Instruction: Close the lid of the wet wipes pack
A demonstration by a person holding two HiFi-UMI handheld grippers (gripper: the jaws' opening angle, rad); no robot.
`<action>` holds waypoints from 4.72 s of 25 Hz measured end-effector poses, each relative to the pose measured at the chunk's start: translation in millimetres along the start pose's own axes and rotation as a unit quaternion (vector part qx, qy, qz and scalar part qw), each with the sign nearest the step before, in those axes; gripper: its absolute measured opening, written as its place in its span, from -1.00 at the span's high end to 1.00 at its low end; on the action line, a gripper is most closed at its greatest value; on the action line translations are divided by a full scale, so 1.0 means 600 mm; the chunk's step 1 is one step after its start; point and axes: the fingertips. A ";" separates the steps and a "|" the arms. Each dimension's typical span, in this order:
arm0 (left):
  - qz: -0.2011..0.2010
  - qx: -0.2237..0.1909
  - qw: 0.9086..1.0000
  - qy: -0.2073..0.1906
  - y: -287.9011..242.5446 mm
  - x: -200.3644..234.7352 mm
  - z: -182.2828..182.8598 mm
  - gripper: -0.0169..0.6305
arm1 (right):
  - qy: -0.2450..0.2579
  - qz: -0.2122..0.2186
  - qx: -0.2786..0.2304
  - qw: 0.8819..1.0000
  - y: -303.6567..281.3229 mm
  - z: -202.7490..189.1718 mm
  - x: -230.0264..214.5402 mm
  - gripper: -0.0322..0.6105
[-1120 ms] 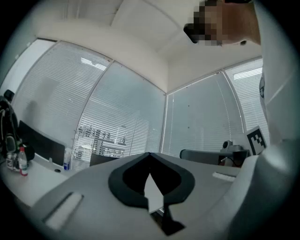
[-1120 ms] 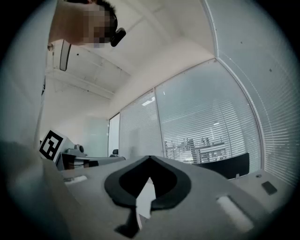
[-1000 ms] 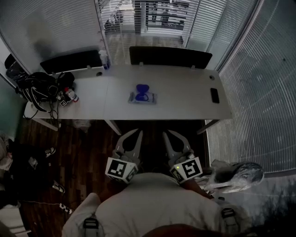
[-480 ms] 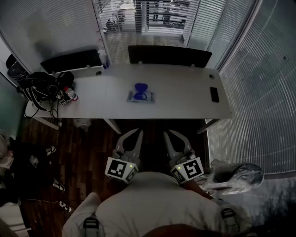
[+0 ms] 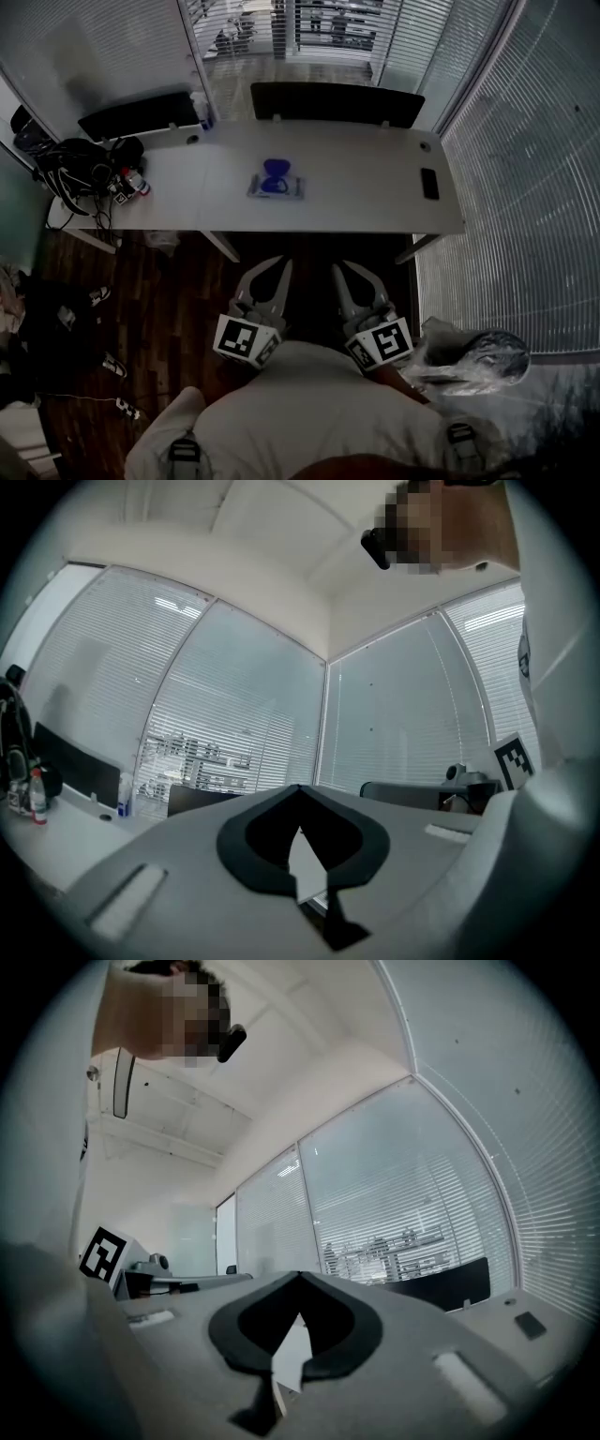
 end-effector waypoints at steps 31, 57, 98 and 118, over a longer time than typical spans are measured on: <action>-0.003 0.008 1.000 0.004 -0.242 0.290 0.021 0.95 | 0.015 -0.007 0.029 0.999 -0.351 -0.045 -0.134 0.90; -0.007 0.007 1.000 -0.009 -0.446 0.482 0.057 0.95 | 0.036 -0.028 0.013 0.999 -0.603 -0.042 -0.268 0.90; 0.071 0.261 0.963 -0.010 -0.516 0.591 -0.399 0.95 | 0.062 0.084 0.274 0.956 -0.675 -0.470 -0.423 0.89; 0.069 0.471 0.879 0.020 -0.443 0.595 -0.697 0.95 | 0.090 0.183 0.465 0.862 -0.728 -0.764 -0.575 0.89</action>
Point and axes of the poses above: the fingertips, and each gripper's own axes: y backward along the fingers, x to its left, z out of its top, and after that the axes turned 10 degrees about z, right-handed
